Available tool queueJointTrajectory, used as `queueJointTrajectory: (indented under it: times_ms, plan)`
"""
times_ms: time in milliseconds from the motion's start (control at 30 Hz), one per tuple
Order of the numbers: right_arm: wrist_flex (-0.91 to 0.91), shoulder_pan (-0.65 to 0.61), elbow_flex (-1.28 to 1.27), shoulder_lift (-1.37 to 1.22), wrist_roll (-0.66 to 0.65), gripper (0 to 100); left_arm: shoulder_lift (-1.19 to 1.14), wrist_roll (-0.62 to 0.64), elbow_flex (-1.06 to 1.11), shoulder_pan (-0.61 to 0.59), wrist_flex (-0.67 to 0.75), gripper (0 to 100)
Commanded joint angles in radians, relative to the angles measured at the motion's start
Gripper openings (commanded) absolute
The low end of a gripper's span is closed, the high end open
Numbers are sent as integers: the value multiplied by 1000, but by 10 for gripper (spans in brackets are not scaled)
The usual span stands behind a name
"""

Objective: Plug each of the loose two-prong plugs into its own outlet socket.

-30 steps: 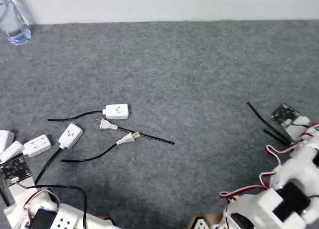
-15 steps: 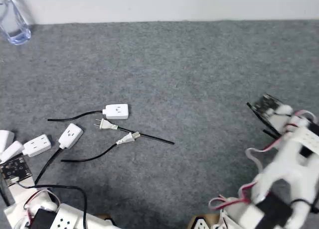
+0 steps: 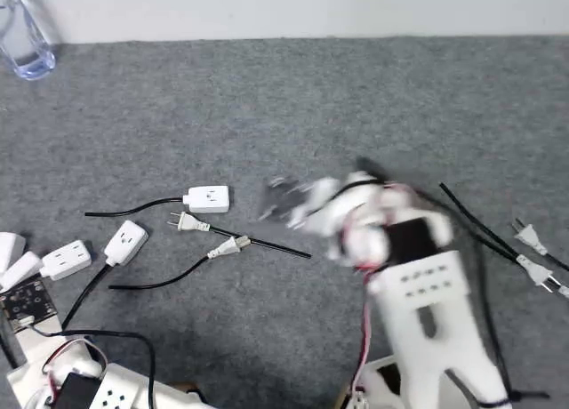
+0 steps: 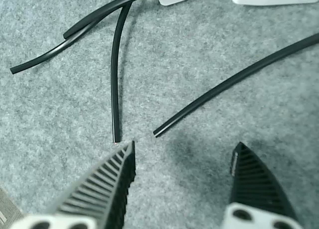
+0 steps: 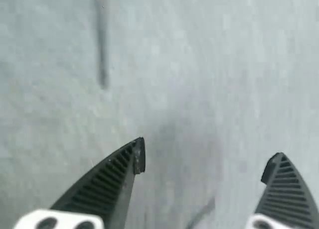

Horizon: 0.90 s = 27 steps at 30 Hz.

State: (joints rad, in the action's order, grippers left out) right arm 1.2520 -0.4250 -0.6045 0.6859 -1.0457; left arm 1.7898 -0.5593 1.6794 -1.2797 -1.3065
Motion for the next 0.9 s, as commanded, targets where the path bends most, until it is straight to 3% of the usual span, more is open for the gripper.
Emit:
queueJointTrajectory:
  times_ms: [0,200,367,567,867]
  plan:
    - [-74,-220,8,4,68,346,0,0,-8,-3,8,295]
    - [-255,-358,8,-150,74,201,0,0,-8,-2,8,295]
    - [-392,-383,14,-364,49,318,0,0,-8,2,8,295]
    - [-570,-392,21,-601,-2,327,0,0,-8,3,8,295]
    - [-522,-387,203,-878,-14,327,0,0,-8,5,8,295]
